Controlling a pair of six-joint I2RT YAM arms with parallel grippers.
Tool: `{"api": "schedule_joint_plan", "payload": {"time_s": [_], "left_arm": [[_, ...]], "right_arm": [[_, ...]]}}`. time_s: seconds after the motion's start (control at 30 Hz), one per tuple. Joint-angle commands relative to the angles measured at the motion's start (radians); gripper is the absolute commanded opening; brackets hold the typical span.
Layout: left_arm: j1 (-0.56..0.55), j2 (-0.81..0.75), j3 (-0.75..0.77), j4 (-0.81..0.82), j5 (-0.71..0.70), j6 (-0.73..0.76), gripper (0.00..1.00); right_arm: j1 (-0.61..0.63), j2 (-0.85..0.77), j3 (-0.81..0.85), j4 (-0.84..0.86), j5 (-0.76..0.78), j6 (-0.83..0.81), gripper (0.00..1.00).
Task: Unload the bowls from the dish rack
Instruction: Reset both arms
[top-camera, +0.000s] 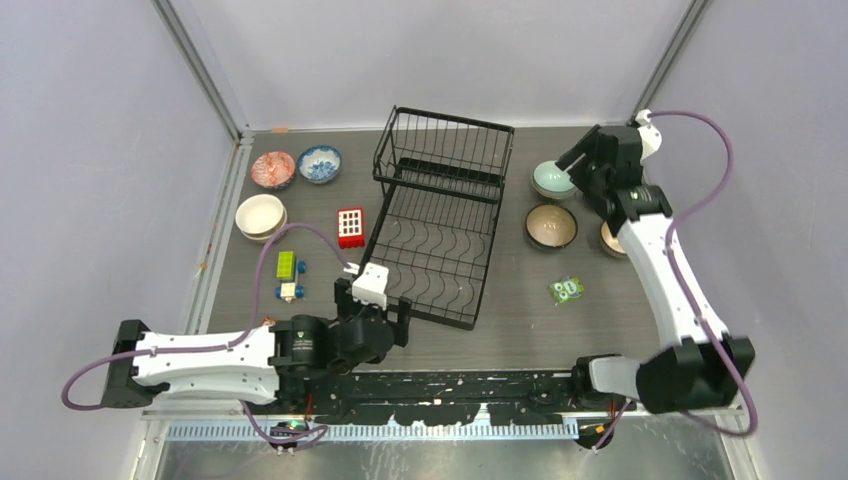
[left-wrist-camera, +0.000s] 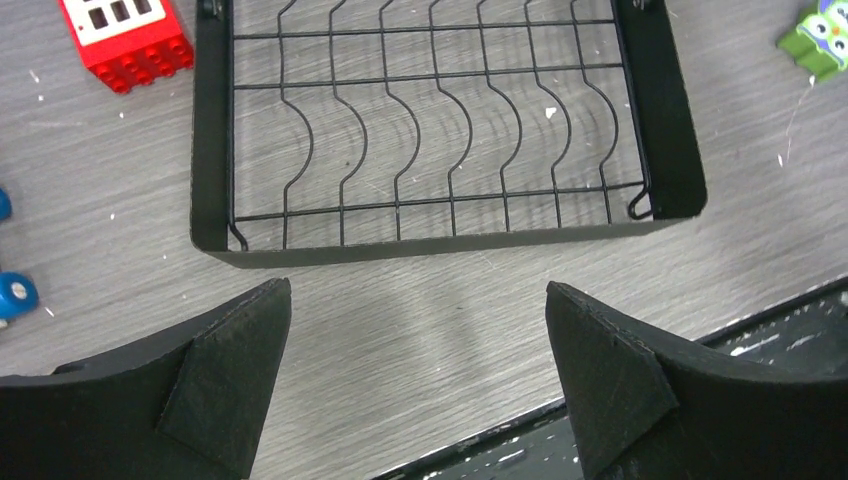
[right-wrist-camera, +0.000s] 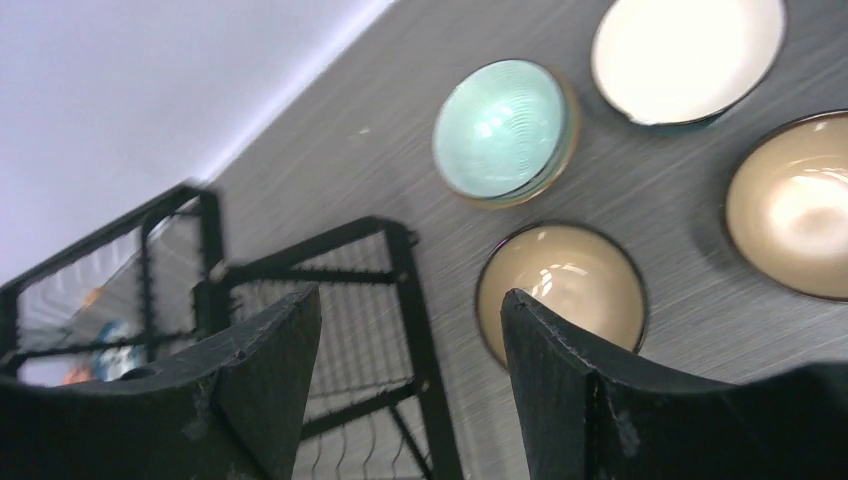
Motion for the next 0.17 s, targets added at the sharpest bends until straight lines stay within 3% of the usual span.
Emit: {"api": "schedule_joint_plan", "payload": {"time_s": [0.0, 0.13], "left_arm": [[-0.003, 0.054, 0.069, -0.088, -0.093, -0.253, 1.00], [-0.003, 0.123, 0.125, -0.165, -0.091, -0.328, 1.00]], "right_arm": [[0.056, -0.190, -0.136, 0.115, -0.010, -0.007, 0.71], [0.092, -0.332, -0.231, 0.127, -0.027, -0.024, 0.72]]}}
